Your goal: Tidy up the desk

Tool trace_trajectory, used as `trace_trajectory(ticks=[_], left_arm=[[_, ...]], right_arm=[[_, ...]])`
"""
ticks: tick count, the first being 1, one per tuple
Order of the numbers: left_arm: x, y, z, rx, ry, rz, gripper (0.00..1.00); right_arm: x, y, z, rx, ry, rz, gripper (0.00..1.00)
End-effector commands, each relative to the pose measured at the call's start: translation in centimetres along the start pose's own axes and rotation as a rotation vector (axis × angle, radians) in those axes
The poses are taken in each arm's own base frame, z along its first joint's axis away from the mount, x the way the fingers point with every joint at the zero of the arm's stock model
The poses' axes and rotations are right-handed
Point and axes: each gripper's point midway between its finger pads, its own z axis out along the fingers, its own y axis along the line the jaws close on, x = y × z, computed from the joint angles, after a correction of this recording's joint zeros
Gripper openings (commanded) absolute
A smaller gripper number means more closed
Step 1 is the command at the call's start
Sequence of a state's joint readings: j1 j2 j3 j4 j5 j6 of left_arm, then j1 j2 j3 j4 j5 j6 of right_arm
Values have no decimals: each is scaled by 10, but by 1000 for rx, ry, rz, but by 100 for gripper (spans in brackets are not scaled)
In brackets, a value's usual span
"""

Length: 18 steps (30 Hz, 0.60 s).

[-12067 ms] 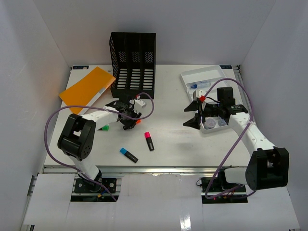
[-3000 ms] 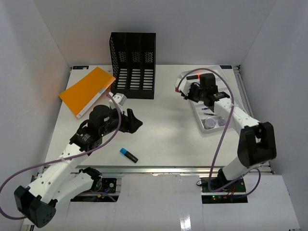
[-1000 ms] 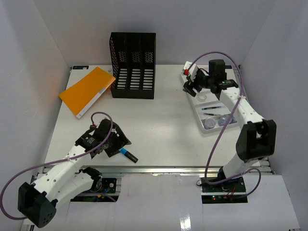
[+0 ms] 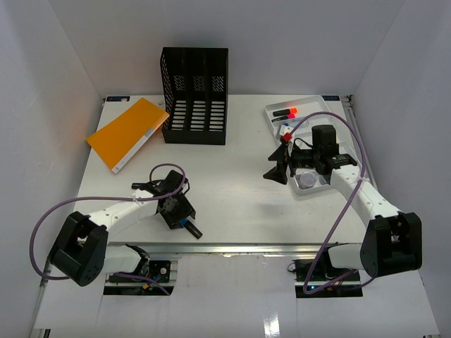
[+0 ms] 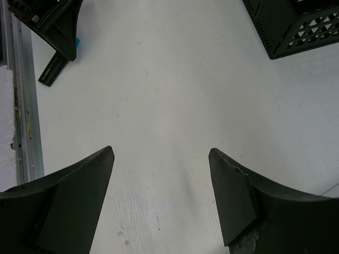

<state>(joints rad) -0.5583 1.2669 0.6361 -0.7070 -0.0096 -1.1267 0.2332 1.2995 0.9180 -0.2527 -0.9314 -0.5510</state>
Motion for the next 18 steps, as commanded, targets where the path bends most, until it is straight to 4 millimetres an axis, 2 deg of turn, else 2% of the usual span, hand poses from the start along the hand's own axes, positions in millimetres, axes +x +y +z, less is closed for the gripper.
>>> trace_trajectory(ticks=[1,6,18], left_arm=[[-2,-7,2,35,-8,-22,58],[-2,-7,5,32,-6,-10,53],[4,-13,21,16,59,58,51]], right_arm=[[-12,3,-3,-11,-49,-40,79],[-13,4,-4,-10,-54,-43,79],[-12,9,-6,-12,-65,-60,79]])
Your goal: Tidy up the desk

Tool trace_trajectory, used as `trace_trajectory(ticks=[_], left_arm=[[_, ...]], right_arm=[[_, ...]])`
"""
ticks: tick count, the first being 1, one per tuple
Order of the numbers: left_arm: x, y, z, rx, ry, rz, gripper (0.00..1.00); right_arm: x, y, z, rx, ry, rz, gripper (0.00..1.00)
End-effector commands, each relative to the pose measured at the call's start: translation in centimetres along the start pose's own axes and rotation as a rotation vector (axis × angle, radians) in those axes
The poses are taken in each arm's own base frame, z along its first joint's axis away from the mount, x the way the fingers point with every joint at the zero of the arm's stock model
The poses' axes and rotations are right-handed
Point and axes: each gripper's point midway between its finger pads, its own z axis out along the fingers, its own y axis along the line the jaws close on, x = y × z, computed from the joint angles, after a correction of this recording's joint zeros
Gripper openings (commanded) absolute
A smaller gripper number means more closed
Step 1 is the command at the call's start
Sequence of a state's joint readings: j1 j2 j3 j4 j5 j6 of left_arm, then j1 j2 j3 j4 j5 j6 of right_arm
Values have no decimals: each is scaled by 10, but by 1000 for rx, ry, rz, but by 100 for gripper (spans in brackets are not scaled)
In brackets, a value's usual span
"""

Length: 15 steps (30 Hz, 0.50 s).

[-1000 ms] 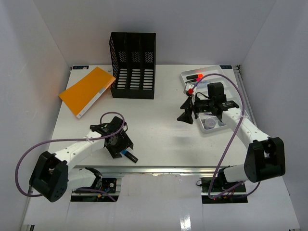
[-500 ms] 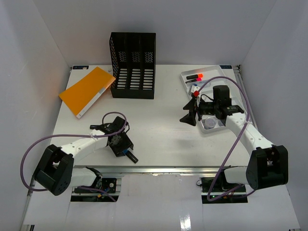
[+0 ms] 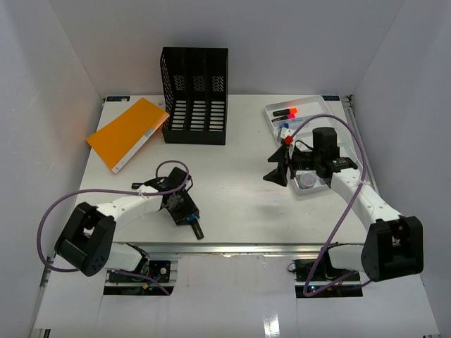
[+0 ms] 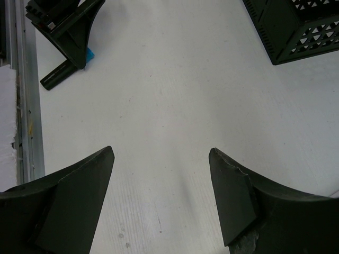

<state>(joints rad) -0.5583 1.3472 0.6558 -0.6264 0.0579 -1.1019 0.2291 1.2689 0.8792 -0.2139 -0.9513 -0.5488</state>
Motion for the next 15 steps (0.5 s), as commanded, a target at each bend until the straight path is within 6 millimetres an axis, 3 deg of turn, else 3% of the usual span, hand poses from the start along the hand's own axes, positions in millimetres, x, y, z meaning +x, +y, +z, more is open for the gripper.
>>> trace_trajectory(ticks=[1,4,7,15], left_arm=[[0,6,13,-33,11,39,49],[-1,5,14,-30,12,63,39],[-3,2,15,-32,12,90,35],[-7,-6,20,-38,33,169,38]], right_arm=[[-12,4,-4,-8,-41,-39,79],[-11,5,-4,-10,-43,-42,79],[-12,6,-4,-16,-46,-47,79],[-12,13,-5,-34,-59,-76,79]])
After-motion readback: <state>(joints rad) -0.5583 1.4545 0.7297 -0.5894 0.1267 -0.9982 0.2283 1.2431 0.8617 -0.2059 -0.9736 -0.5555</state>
